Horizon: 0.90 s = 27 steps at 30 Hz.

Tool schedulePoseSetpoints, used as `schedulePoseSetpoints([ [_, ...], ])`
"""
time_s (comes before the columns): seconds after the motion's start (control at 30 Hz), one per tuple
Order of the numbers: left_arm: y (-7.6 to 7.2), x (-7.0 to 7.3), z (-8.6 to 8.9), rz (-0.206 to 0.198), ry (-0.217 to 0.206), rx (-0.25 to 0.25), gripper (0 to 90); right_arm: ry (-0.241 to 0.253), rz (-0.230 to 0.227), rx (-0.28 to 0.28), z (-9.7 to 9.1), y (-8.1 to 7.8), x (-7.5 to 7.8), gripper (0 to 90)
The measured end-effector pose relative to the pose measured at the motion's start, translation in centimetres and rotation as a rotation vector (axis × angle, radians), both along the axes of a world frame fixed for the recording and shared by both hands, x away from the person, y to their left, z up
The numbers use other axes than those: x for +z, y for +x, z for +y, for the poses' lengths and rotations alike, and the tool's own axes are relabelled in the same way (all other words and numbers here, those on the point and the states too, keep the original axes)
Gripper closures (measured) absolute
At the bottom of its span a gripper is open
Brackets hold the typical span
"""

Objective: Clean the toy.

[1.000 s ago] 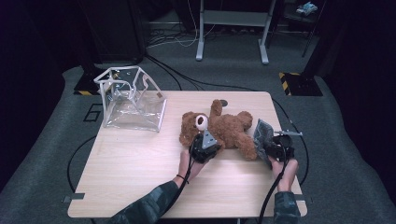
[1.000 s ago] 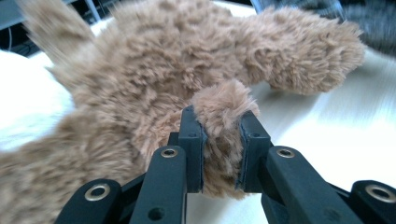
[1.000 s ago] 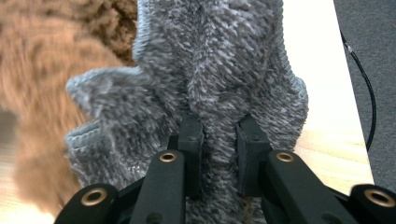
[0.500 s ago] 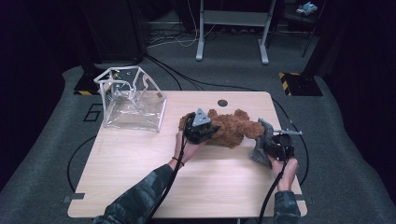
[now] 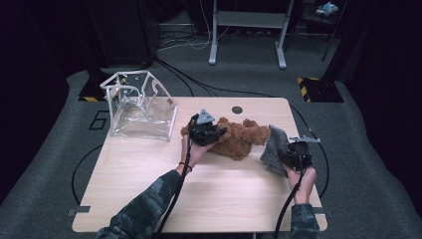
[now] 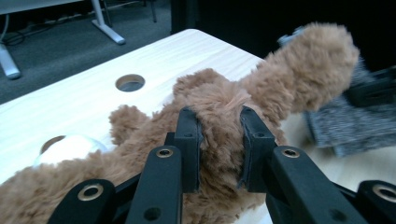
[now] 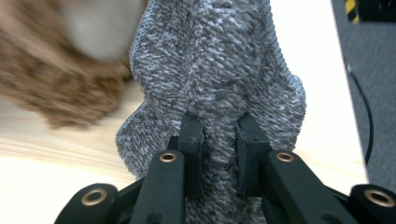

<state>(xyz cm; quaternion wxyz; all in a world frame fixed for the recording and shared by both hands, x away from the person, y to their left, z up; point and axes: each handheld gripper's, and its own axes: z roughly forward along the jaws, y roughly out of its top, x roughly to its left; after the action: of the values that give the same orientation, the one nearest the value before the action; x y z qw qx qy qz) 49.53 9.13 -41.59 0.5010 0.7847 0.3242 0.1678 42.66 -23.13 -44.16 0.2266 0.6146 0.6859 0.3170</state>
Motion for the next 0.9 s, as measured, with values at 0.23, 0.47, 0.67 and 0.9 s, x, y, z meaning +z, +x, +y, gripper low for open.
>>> schedulePoseSetpoints([
  [0.23, 0.6, 0.2, 0.1, 0.037, -0.031, 0.012, 72.2, -0.016, -0.139, 0.061, 2.5, -2.2, 6.2, 76.7],
  [0.47, 1.2, 0.1, 0.2, 0.074, -0.062, 0.023, 70.2, -0.009, -0.184, 0.201, 8.5, -0.2, 9.5, 76.8],
  [0.67, 1.4, 0.3, 1.1, 0.048, 0.002, 0.014, 52.5, -0.078, -0.014, 0.230, 13.1, 5.3, 4.7, 77.0],
  [0.9, 0.8, 0.6, 3.4, 0.020, 0.023, 0.025, 39.8, -0.047, -0.001, 0.179, 12.4, 6.7, 2.6, 77.4],
])
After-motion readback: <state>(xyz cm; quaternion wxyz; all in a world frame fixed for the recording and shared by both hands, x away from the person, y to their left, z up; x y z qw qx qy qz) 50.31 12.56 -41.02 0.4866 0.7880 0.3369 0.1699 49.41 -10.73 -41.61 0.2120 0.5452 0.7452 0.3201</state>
